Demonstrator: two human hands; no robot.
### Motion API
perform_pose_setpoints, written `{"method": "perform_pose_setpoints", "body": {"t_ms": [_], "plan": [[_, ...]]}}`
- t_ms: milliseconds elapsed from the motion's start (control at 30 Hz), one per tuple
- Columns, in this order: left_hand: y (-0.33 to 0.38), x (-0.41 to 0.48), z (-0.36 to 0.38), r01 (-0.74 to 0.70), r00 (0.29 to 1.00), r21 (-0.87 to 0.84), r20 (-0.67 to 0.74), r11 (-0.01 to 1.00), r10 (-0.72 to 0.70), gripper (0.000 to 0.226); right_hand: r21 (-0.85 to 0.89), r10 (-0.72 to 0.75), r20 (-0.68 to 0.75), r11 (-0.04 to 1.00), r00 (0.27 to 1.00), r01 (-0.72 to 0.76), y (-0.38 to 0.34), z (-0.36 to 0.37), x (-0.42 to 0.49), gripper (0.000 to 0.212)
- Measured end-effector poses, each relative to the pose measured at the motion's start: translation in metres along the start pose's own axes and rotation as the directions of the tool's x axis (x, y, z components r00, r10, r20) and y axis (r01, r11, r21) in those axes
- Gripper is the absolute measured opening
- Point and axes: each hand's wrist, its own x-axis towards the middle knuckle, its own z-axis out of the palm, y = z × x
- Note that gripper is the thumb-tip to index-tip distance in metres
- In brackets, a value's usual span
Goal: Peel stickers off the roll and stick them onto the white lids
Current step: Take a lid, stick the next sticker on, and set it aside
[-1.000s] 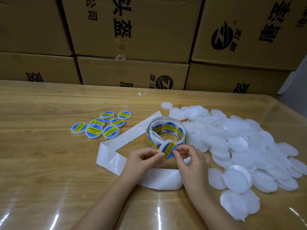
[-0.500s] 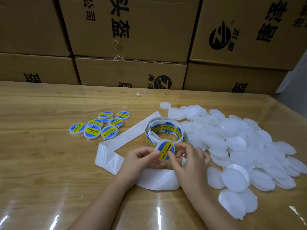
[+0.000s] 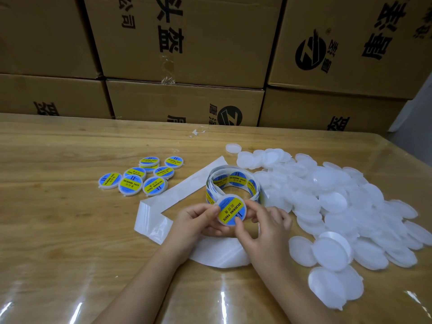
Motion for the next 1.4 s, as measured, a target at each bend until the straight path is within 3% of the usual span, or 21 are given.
{"method": "perform_pose_setpoints", "body": {"t_ms": [233,367,567,733,1000,1167,1300,1400], "plan": [[-0.003,0.001,-0.001,-0.013,0.999,0.027,0.033,1.000,0.012,0.026,0.089,0.109,0.024,0.990,0.994,-0.111,0.000,-0.005,0.001,0.009],[-0.003,0.000,0.001,-0.025,0.998,0.011,0.063,1.000,0.024,0.029,0.128,0.121,0.015,0.984,0.993,-0.122,-0.003,-0.007,0.002,0.026],[-0.006,-0.002,0.005,-0.063,0.991,0.028,0.120,0.998,0.059,0.046,0.142,0.130,-0.006,0.981,0.991,-0.128,-0.004,-0.008,0.002,0.024],[-0.006,-0.003,0.004,-0.040,0.990,0.035,0.137,0.999,0.035,0.024,0.114,0.133,0.018,0.984,0.991,-0.134,-0.003,-0.006,0.001,0.028],[-0.005,-0.003,0.004,-0.052,0.989,0.070,0.144,0.996,0.041,0.023,0.047,0.109,0.109,0.992,0.988,-0.115,-0.007,-0.005,-0.001,0.037],[-0.007,-0.002,0.002,-0.054,0.991,0.067,0.125,0.996,0.046,0.028,0.043,0.086,0.137,0.995,0.987,-0.093,-0.013,-0.008,0.000,0.046],[-0.008,0.001,0.002,-0.031,0.999,0.001,0.024,1.000,0.031,0.033,0.015,0.048,0.158,0.999,0.986,-0.051,-0.015,-0.009,0.001,0.054],[-0.010,0.003,0.002,-0.032,0.999,-0.017,0.006,0.999,0.032,0.026,0.034,0.068,0.182,0.997,0.981,-0.075,-0.011,-0.008,0.001,0.050]]}}
